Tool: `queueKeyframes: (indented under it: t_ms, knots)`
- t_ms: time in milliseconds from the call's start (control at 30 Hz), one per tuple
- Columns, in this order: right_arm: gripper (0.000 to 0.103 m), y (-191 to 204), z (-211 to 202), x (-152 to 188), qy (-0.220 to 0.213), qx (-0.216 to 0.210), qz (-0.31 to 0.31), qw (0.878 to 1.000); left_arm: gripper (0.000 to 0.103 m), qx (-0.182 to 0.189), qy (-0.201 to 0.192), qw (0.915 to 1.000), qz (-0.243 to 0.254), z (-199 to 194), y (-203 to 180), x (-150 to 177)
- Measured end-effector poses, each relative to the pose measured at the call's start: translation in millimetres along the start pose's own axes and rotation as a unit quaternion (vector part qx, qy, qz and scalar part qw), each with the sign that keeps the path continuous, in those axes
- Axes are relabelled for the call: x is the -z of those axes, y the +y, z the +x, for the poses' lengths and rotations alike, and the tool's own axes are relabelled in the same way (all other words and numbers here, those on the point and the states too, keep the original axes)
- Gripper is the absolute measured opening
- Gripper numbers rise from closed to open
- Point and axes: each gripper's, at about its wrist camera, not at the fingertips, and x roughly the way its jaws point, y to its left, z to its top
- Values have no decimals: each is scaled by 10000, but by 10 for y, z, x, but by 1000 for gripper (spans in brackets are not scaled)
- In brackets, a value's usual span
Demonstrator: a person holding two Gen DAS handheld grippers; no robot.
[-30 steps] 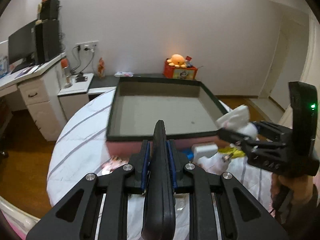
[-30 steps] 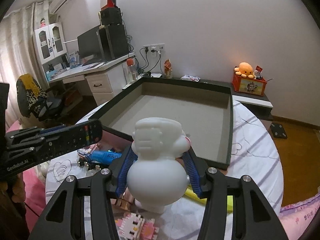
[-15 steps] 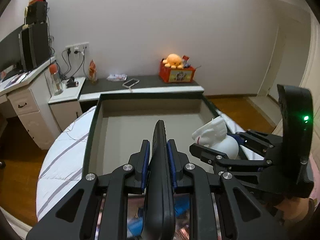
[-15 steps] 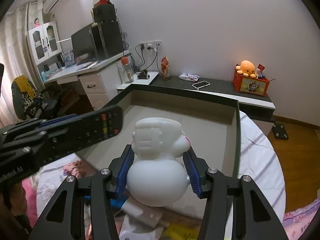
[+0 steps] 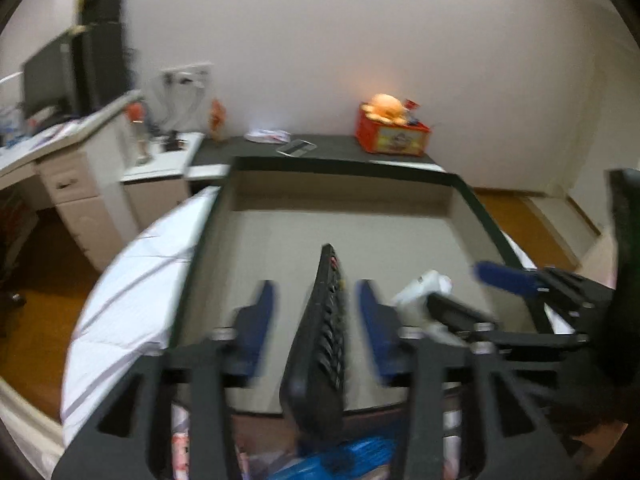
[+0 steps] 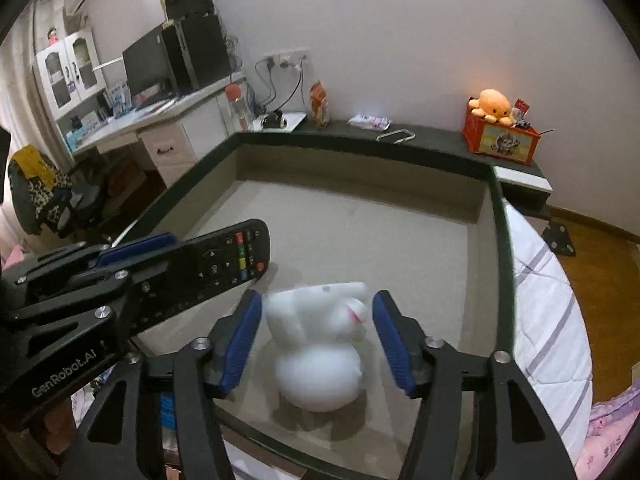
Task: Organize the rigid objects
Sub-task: 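Lower the remote and white figurine into the pink box and open both tools, then move both tools back toward the remaining items on the table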
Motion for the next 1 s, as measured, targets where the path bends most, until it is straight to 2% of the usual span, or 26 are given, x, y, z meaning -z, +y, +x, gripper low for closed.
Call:
queueKeyframes:
  t_ms: [33, 67, 133, 200, 333, 400, 467, 633, 800, 1000]
  knots:
    - [70, -8, -62, 4, -81, 87, 13, 9999, 75, -55, -71, 9999, -78, -50, 49, 16]
    - [78, -25, -121, 7, -139, 166, 60, 9997, 87, -19, -134, 9998, -146, -106, 98, 34]
    - [83, -37, -261, 24, -342, 217, 119, 9991, 101, 146, -271, 9991, -299, -270, 172, 91]
    - [84, -26, -388, 41, -473, 148, 125, 9987, 102, 105, -448, 9986, -248, -446, 202, 143]
    - [85, 71, -733, 148, -838, 341, 17, 9959, 103, -122, -671, 9977, -46, -793, 214, 256]
    - [89, 116, -885, 199, -1021, 401, 0, 9940, 103, -187, -764, 9969, -42, -952, 222, 322]
    - [103, 158, -1076, 289, -1245, 534, -7, 9908, 103, -310, -907, 9954, 33, -1133, 213, 409]
    - [103, 211, -1444, 481, -1628, 674, 13, 9844, 103, -321, -1124, 9931, 11, -1494, 222, 555]
    - [103, 266, -1714, 713, -2023, 751, 150, 9763, 103, -511, -1341, 9896, 34, -1784, 241, 726]
    - [103, 335, -1805, 806, -1925, 812, 153, 9778, 103, -691, -1590, 9846, 213, -2019, 201, 868]
